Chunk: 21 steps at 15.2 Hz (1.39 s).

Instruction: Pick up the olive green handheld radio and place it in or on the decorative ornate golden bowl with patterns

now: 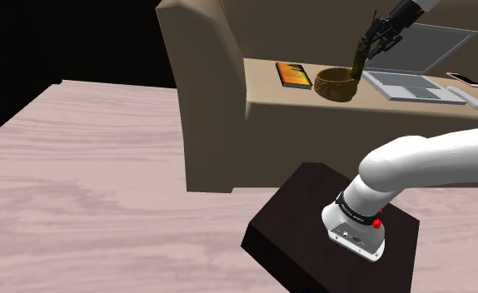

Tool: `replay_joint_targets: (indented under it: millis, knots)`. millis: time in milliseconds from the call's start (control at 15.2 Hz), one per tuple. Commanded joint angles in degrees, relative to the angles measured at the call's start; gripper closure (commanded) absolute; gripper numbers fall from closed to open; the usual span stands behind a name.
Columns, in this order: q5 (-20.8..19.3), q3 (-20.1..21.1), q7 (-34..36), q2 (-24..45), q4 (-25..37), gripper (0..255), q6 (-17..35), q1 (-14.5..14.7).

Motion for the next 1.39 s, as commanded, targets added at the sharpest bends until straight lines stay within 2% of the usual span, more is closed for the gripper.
replay_joint_targets:
  millis: [0,594,660,990,1254,1320]
  knots:
    - [-0.2,0.0,-0.2,-0.5,-1.9,255,1.4,-0.3]
    - [-0.3,-0.1,-0.4,-0.8,-2.9,255,2.1,-0.4]
    - [-0.3,-0.1,-0.4,-0.8,-2.9,0,2.1,-0.4]
    - [-0.3,-0.1,-0.4,-0.8,-2.9,0,2.1,-0.4]
    - [0.0,-1.1,-0.7,1.2,6.1,0,-4.9,0.4]
    - [0.0,-1.1,-0.7,1.2,6.1,0,-4.9,0.4]
